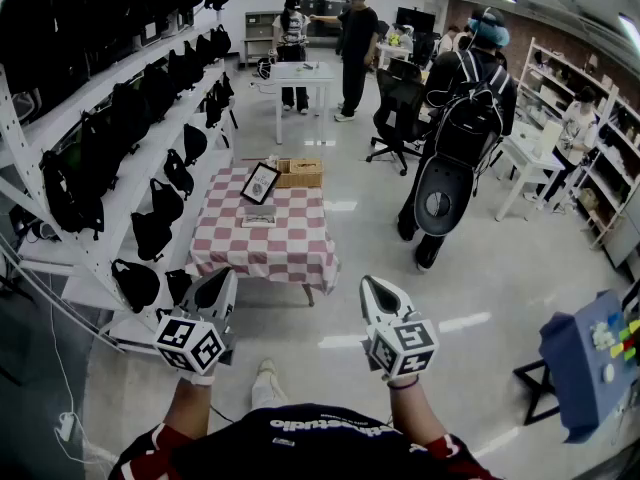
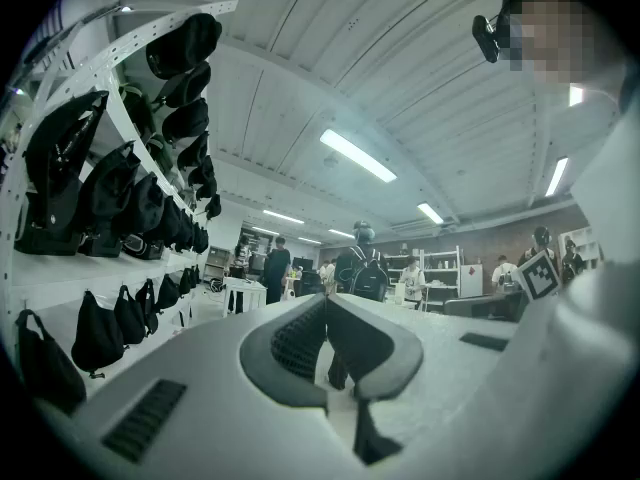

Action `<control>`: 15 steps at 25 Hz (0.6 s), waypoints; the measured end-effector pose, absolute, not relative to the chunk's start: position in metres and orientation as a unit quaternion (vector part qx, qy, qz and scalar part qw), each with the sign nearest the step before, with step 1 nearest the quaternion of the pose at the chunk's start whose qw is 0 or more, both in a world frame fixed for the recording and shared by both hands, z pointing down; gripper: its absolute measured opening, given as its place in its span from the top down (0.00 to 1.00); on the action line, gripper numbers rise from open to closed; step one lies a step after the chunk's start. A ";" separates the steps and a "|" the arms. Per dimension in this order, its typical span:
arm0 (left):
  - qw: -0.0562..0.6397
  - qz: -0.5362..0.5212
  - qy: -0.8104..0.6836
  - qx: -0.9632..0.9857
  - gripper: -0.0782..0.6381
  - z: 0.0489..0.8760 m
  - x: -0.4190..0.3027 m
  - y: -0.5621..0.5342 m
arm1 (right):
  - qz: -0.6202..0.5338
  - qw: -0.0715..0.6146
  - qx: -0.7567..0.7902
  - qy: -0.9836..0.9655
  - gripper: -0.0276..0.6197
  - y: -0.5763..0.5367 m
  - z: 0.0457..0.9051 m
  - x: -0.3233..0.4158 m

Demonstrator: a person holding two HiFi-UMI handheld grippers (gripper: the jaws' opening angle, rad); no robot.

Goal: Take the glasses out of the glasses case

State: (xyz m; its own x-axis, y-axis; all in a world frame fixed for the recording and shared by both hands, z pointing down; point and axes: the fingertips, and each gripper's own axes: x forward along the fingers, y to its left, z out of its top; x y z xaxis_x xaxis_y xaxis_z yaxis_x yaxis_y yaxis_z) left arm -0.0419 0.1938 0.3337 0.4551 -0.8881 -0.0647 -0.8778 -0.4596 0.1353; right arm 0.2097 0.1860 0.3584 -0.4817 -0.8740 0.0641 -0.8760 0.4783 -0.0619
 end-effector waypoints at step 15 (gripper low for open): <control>0.042 -0.060 -0.517 0.853 0.88 0.333 -0.032 0.199 | 0.026 0.022 0.505 -0.862 0.97 0.192 0.354 0.211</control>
